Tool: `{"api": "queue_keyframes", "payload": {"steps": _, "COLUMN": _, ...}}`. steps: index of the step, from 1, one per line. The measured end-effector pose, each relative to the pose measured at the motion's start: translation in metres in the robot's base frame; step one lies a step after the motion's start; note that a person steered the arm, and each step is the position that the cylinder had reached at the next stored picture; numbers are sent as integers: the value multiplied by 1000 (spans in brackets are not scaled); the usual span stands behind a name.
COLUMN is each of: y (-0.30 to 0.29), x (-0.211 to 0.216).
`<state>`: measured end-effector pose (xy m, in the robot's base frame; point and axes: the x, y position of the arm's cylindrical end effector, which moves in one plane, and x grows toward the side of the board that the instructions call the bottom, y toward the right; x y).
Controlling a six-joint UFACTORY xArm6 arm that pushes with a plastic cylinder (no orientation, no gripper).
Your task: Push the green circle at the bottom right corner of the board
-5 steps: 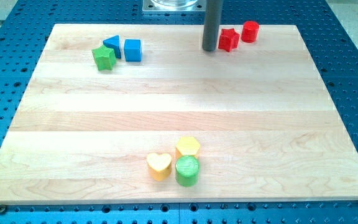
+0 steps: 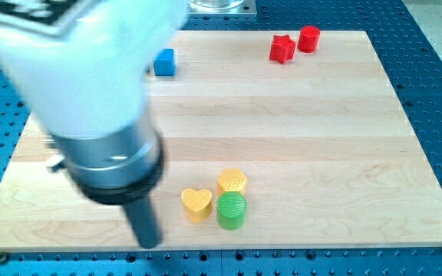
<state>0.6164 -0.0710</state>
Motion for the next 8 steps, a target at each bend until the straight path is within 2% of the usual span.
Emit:
{"api": "queue_keyframes", "payload": {"steps": 1, "y": 74, "x": -3}}
{"api": "queue_keyframes", "payload": {"steps": 2, "y": 89, "x": -25}}
{"api": "queue_keyframes", "payload": {"steps": 3, "y": 79, "x": -34}}
{"api": "queue_keyframes", "payload": {"steps": 5, "y": 175, "x": -55}}
{"api": "queue_keyframes", "payload": {"steps": 8, "y": 236, "x": -86}}
